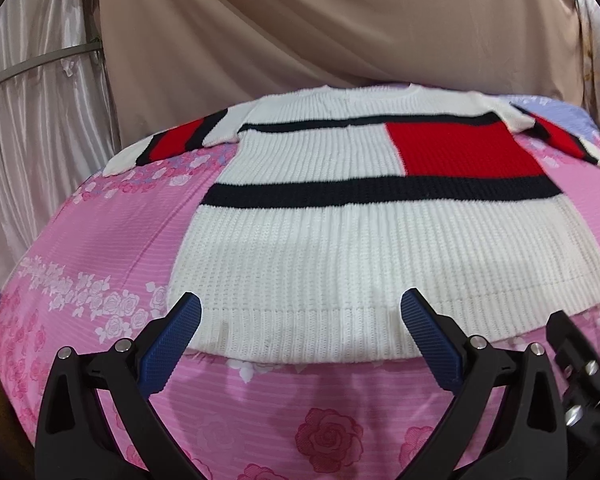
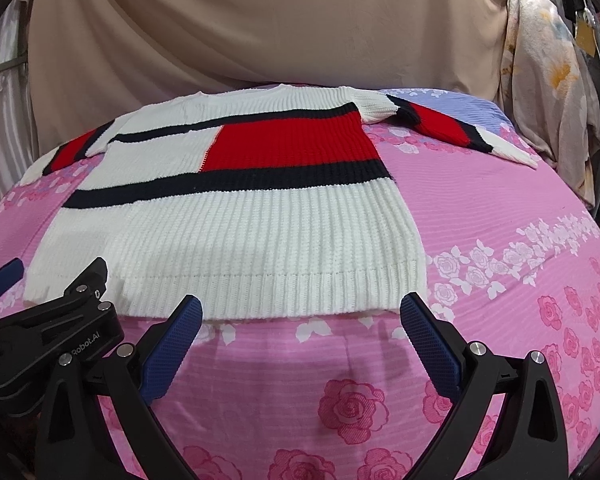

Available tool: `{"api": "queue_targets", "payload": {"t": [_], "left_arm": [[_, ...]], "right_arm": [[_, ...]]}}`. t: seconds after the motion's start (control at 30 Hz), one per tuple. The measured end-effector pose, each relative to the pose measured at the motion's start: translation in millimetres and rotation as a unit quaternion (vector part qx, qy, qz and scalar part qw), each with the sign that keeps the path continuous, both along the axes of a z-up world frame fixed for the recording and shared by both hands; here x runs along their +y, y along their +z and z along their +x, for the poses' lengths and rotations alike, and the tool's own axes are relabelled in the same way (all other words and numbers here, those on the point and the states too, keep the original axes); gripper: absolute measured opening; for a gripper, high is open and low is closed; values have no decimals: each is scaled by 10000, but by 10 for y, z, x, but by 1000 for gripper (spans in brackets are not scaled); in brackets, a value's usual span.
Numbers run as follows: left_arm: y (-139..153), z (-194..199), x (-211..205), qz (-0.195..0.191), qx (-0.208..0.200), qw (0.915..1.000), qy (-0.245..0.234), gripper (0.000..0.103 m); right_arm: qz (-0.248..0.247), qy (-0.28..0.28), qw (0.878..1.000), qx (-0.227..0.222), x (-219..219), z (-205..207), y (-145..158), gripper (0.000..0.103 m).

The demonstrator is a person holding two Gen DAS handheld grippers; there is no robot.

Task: Fold small clothes
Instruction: 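Grasp the sweater sleeve cuff with the right gripper and lift it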

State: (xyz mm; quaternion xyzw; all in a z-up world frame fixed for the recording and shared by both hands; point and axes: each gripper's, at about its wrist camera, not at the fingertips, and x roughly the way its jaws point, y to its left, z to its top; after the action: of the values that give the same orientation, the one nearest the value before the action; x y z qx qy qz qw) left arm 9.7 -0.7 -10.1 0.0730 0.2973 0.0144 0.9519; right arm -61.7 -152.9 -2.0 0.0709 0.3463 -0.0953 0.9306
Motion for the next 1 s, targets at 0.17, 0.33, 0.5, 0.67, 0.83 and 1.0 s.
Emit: {"api": "queue_targets", "payload": {"t": [0.17, 0.33, 0.5, 0.67, 0.83, 1.0], "left_arm": [[176, -19, 20, -151, -453, 9981, -394, 98], [320, 371, 70, -606, 58, 9955, -731, 98], [323, 676, -9, -115, 82, 9979, -631, 98], [312, 960, 22, -80, 143, 9980, -611, 98], [293, 1237, 88, -212, 249, 9982, -497, 98], [349, 1481, 214, -500, 315, 9974, -415, 97]], "right_arm": [[161, -365, 9992, -102, -976, 274, 314, 98], [750, -1299, 9886, -125, -2552, 850, 349, 98], [1450, -2114, 9666, -74, -3716, 1330, 146, 91], [1690, -2318, 9578, 201, -4198, 1763, -87, 77], [1726, -2588, 9502, 194, -4377, 2074, -146, 32], [1668, -2343, 9561, -565, -4141, 2442, 397, 11]]}}
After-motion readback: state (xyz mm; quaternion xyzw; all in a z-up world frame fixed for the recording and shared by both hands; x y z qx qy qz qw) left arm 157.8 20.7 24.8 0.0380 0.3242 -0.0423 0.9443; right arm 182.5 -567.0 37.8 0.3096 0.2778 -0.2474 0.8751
